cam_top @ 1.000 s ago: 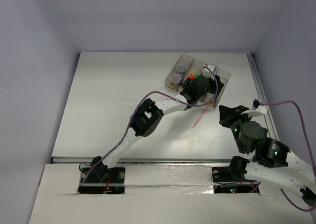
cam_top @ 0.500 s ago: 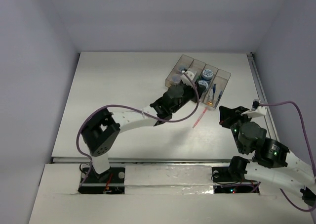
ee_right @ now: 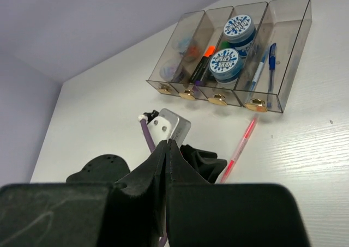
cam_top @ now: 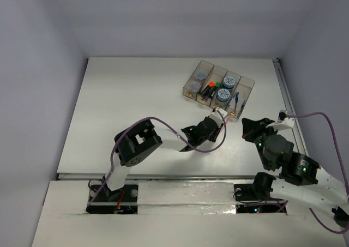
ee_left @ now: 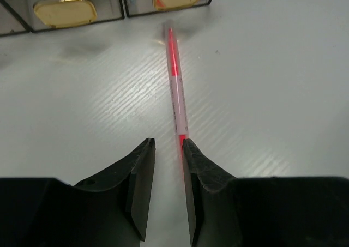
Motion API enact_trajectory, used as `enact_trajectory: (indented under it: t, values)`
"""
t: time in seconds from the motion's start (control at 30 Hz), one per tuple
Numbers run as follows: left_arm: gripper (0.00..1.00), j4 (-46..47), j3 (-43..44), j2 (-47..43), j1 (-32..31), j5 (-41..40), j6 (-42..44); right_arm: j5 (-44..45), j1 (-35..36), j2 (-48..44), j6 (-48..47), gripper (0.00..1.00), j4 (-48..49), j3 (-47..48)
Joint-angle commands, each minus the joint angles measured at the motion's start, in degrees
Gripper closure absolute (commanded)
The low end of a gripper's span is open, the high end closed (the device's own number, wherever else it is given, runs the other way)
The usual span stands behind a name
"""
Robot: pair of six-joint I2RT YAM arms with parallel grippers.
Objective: Sort the stationery into containers
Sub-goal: Pick up the pen from the center of the board.
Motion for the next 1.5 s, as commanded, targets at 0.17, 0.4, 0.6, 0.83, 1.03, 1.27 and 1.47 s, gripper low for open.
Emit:
enact_trajectory:
  t: [0.17, 0.4, 0.6, 0.83, 1.03, 1.27, 1.47]
  values:
    - [0.77, -0.30, 8.54, 4.02, 0.14, -0.62, 2.06, -0.19, 0.29, -0.51, 0.51, 1.00, 0.47, -0.10]
    - [0.82, -3.03, 11.70, 8.24, 0.14, -1.32, 2.76, -0.10, 0.29, 0.01, -0.37, 1.00, 2.23, -0.45]
    - [0.84, -4.17, 13.11, 9.91, 0.14, -2.12, 3.29, -0.63, 0.29, 0.28, -0.63, 1.00, 3.38, -0.89]
    - [1.00, -3.30, 7.77, 5.18, -0.48, -5.28, 2.42, -0.37, 0.29, 0.63, -0.28, 1.00, 3.29, -0.80]
    - [1.00, 2.76, -5.85, -10.72, -0.48, -4.05, -2.50, 0.86, 0.29, 2.29, -6.32, 1.00, 8.10, -0.89]
    - [1.00, 7.87, -3.77, -16.54, -0.48, -0.63, -4.09, 5.17, 0.29, 3.01, -16.89, 1.00, 12.51, 4.82]
    - [1.00, 6.64, 12.81, -7.06, 3.38, 6.14, -6.10, 5.17, 0.29, -3.14, -17.51, 1.00, 12.08, 5.80]
